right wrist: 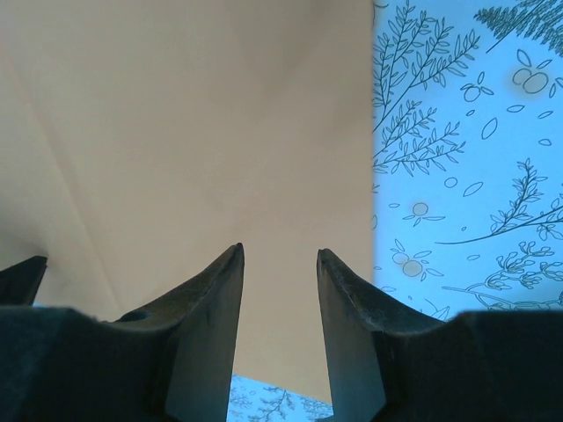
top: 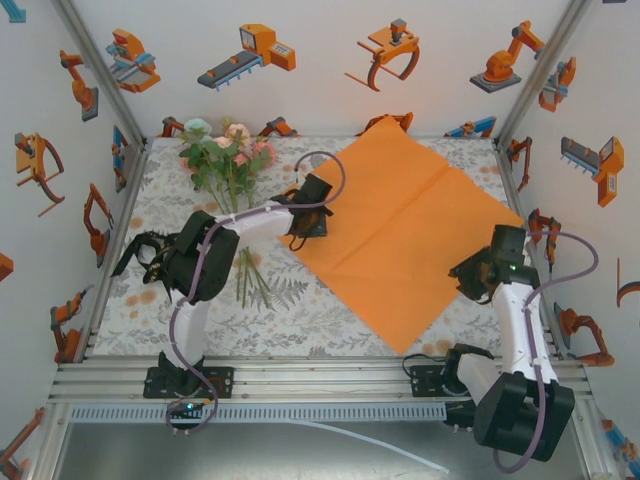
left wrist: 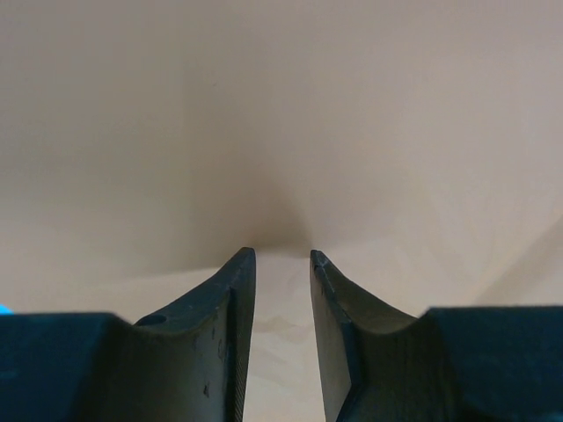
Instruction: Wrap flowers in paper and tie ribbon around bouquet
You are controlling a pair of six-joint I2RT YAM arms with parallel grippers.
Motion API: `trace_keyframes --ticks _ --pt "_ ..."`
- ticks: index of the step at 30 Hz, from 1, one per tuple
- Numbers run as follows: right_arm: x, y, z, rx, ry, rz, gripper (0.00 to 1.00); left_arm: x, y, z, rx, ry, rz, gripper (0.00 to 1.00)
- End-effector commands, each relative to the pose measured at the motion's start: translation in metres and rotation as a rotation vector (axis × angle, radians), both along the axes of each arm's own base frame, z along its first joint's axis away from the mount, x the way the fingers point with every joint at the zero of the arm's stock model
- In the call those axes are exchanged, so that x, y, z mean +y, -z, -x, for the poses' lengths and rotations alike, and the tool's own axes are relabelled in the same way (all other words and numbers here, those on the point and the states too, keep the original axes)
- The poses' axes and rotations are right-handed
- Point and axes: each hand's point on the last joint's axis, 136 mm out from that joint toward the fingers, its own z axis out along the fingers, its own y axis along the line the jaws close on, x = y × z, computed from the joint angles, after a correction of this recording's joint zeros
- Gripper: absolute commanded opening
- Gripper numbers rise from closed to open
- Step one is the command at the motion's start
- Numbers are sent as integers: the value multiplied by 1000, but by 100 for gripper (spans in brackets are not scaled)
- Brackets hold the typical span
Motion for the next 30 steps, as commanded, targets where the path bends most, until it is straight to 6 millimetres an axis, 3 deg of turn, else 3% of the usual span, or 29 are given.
trace_keyframes --ticks 1,6,8,12,17,22,27,30 --pt "8 11 3 33 -7 -50 40 37 55 24 156 37 -111 35" --pt "19 23 -11 50 -69 -63 40 26 45 31 157 105 -50 36" --pt "22 30 -18 75 -100 -38 41 17 40 40 172 118 14 36" --pt "26 41 -38 85 -126 -56 41 20 45 60 221 77 45 37" --pt "21 58 -51 127 -122 -35 41 17 51 72 242 77 74 39" --pt "5 69 -58 182 -152 60 41 12 42 74 255 76 99 38" --pt "-5 65 -72 212 -185 123 42 15 29 80 246 62 117 39" --pt "-3 50 -82 191 -198 115 42 18 20 83 241 50 124 38"
